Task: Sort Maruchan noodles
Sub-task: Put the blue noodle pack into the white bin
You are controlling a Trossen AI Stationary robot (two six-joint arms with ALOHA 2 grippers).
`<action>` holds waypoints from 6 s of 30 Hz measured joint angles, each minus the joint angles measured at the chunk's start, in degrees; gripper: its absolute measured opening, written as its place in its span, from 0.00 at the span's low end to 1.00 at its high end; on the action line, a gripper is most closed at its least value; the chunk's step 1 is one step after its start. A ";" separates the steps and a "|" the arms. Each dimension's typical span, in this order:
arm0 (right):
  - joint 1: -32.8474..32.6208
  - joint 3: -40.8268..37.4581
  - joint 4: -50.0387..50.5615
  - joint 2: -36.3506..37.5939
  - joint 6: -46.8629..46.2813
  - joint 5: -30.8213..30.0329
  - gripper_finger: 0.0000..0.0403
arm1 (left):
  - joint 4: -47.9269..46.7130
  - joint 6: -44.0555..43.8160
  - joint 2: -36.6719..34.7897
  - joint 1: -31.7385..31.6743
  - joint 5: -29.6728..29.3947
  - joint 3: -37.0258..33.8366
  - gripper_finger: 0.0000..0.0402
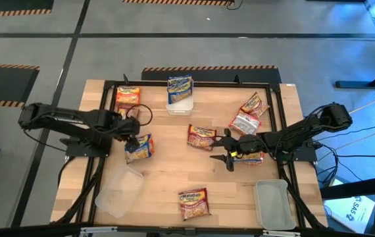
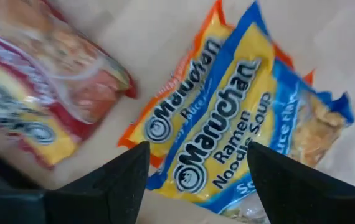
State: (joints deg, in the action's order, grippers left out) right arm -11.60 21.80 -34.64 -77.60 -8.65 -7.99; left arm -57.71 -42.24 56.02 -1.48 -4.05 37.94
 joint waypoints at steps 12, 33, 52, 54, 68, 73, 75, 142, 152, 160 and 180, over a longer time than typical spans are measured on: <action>0.00 0.00 0.13 0.00 -0.03 -0.09 0.55 | 15.90 3.07 -0.14 -3.71 10.10 -10.21 0.65; 0.00 0.00 0.05 0.02 -0.25 -1.53 0.55 | 18.02 6.68 0.00 -3.89 9.61 -10.41 0.19; 0.00 0.00 -0.04 0.02 -0.06 -1.61 0.55 | 18.06 8.51 0.12 -3.80 10.42 -8.30 0.00; 0.00 0.00 -0.24 0.02 0.10 -1.63 0.55 | 18.16 8.51 0.12 -3.43 10.02 -7.58 0.00; 0.00 0.00 -1.72 0.04 -4.45 -0.10 0.55 | 23.28 8.53 0.06 3.23 1.78 1.22 0.00; 0.00 0.00 -1.68 0.04 -7.30 1.55 0.55 | 30.24 9.45 1.60 6.19 -1.03 1.24 0.00; -0.02 0.00 -1.63 0.04 -8.45 1.67 0.55 | 33.32 9.80 3.21 7.27 -1.87 1.24 0.00; 4.13 22.14 -16.54 -31.50 8.18 1.05 0.07 | 73.92 25.01 16.66 8.13 -11.30 1.28 0.24; 6.37 22.14 -15.64 -31.40 20.97 -0.36 0.07 | 79.73 33.42 16.67 6.64 -17.55 1.28 0.24; 10.52 22.14 -14.35 -31.26 23.07 4.58 0.06 | 79.91 29.98 16.67 1.46 -2.10 1.28 0.33; 10.51 22.18 -8.39 -25.42 22.38 9.12 0.07 | 63.25 30.95 18.44 -2.29 14.97 6.64 0.65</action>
State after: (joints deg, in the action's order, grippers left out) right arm -1.08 43.99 -43.03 -103.02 13.72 1.13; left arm 5.54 -11.29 74.46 -3.77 10.92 44.58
